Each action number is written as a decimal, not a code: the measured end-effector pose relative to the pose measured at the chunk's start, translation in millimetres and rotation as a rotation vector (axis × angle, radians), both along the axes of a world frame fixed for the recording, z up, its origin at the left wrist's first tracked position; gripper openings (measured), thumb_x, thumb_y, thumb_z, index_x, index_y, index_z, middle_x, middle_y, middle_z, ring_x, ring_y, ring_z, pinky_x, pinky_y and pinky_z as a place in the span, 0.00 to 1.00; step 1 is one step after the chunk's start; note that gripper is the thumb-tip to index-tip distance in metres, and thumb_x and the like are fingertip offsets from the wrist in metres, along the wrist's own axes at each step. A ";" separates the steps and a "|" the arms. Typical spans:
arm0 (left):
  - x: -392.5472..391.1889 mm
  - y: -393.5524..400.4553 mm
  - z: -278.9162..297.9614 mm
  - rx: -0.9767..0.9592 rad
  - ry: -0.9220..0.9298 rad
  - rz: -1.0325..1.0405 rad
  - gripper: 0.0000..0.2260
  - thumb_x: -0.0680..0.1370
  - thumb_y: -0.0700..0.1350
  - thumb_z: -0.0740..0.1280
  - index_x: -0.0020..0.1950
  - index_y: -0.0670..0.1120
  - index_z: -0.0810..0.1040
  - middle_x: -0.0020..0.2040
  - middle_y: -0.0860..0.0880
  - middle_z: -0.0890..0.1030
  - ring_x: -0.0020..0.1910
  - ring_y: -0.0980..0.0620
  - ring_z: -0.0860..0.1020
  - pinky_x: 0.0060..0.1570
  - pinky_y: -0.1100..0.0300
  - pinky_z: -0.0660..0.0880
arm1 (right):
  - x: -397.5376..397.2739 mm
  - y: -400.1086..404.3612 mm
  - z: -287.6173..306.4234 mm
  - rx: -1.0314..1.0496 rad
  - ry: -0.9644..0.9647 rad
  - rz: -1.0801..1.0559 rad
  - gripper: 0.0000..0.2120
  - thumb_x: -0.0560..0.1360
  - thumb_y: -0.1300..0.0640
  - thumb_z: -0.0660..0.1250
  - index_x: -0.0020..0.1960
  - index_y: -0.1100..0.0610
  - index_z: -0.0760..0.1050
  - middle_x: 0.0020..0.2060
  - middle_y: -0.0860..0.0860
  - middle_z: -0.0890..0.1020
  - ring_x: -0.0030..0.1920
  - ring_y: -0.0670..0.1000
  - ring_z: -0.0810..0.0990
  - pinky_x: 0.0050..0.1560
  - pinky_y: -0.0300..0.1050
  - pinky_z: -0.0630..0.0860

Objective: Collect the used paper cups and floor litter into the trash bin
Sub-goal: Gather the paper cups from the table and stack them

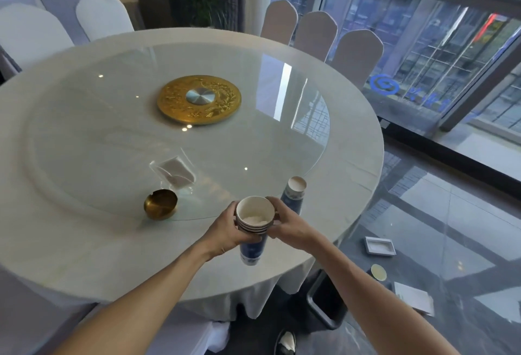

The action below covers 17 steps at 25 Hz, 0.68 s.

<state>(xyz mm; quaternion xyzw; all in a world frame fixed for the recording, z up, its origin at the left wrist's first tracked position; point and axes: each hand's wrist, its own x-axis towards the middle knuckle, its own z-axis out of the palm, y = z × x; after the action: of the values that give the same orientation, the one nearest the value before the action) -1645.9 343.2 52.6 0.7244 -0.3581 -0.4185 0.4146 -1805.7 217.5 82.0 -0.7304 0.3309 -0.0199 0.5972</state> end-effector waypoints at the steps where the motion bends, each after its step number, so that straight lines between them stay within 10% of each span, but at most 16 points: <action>1: -3.2 -8.4 -0.3 0.010 -0.012 0.038 0.39 0.61 0.47 0.85 0.68 0.53 0.72 0.59 0.54 0.83 0.59 0.52 0.82 0.56 0.55 0.81 | -0.8 -16.2 1.8 -0.005 -0.013 -0.005 0.37 0.63 0.58 0.67 0.73 0.55 0.66 0.62 0.54 0.76 0.60 0.51 0.78 0.54 0.45 0.80; 5: -4.9 -27.1 -1.4 0.038 -0.052 0.215 0.41 0.58 0.52 0.85 0.67 0.51 0.71 0.60 0.53 0.81 0.59 0.53 0.80 0.57 0.56 0.78 | 8.5 -94.0 6.1 -0.716 0.153 0.108 0.42 0.70 0.40 0.66 0.82 0.45 0.59 0.80 0.57 0.60 0.80 0.61 0.57 0.78 0.61 0.59; 9: -8.7 -29.8 -3.6 0.087 -0.089 0.386 0.44 0.54 0.57 0.81 0.67 0.49 0.71 0.61 0.49 0.79 0.60 0.49 0.79 0.53 0.58 0.76 | 35.7 -147.4 -13.4 -1.183 0.451 0.493 0.51 0.69 0.34 0.71 0.83 0.41 0.46 0.83 0.58 0.39 0.82 0.65 0.38 0.76 0.73 0.45; 14: -18.0 -38.1 -3.1 0.099 -0.091 0.481 0.44 0.53 0.59 0.79 0.66 0.48 0.71 0.61 0.48 0.80 0.60 0.49 0.79 0.52 0.59 0.75 | 47.8 -165.3 -54.9 -1.291 0.645 0.779 0.40 0.78 0.52 0.68 0.83 0.45 0.49 0.83 0.59 0.42 0.82 0.65 0.45 0.76 0.70 0.55; 17: -20.5 -54.6 -2.4 0.099 -0.071 0.467 0.44 0.54 0.59 0.79 0.67 0.48 0.70 0.62 0.49 0.79 0.61 0.50 0.78 0.52 0.61 0.74 | 46.8 -168.7 -59.1 -1.230 0.670 0.790 0.26 0.78 0.55 0.67 0.75 0.50 0.67 0.76 0.57 0.65 0.73 0.60 0.67 0.64 0.53 0.72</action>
<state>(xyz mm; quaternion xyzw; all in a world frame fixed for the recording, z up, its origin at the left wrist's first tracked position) -1666.4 288.7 50.2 0.8212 -0.1743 -0.3025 0.4515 -1758.9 48.8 22.9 -0.9588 0.1394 0.2342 -0.0803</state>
